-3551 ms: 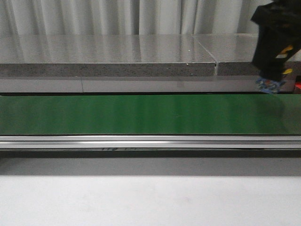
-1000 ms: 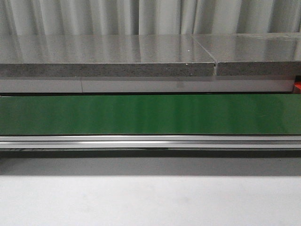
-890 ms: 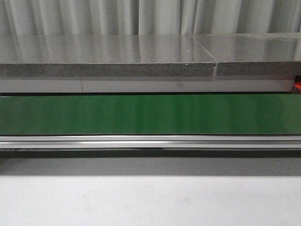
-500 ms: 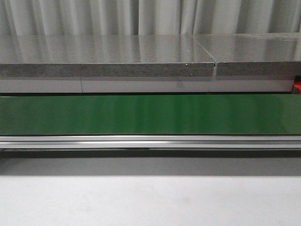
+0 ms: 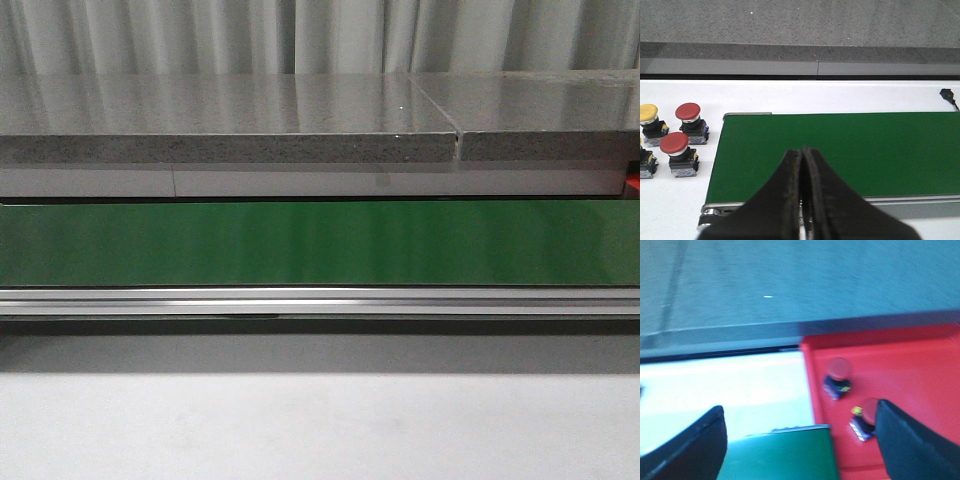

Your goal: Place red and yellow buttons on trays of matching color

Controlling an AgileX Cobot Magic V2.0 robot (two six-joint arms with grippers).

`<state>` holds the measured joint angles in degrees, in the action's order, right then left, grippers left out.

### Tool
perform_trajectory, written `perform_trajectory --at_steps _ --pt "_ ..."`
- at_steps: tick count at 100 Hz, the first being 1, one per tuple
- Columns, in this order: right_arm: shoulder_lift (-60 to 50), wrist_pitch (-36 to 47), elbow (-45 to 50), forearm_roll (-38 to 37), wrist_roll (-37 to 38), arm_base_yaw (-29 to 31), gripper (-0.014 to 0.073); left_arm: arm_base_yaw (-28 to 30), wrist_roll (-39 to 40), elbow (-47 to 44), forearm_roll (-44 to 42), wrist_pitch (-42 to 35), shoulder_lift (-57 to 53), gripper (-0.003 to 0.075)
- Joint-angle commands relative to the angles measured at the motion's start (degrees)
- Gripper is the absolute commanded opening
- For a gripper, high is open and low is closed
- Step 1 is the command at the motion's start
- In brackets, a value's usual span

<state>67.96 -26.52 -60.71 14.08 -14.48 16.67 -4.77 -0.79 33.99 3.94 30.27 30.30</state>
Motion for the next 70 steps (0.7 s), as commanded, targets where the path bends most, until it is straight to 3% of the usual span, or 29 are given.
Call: perform_trajectory --at_steps 1,29,41,56,70 --pt "-5.2 4.18 1.45 0.49 -2.47 -3.59 0.0602 -0.5 0.18 1.47 0.59 -4.12 0.03 -0.0019" --pt "-16.12 2.66 13.58 0.49 -4.63 -9.73 0.0597 -0.5 0.18 1.47 0.59 -4.12 0.03 -0.0019" --pt "-20.77 2.27 18.84 0.54 -4.63 -10.3 0.053 -0.5 0.18 1.47 0.59 -4.12 0.03 -0.0019" --pt "-25.66 0.91 21.61 0.73 -4.51 -10.3 0.0326 -0.5 0.18 1.47 0.59 -4.12 0.03 -0.0019" --pt "-28.75 -0.06 21.74 0.73 -4.51 -10.3 0.0054 -0.5 0.18 1.47 0.59 -4.12 0.03 -0.0019"
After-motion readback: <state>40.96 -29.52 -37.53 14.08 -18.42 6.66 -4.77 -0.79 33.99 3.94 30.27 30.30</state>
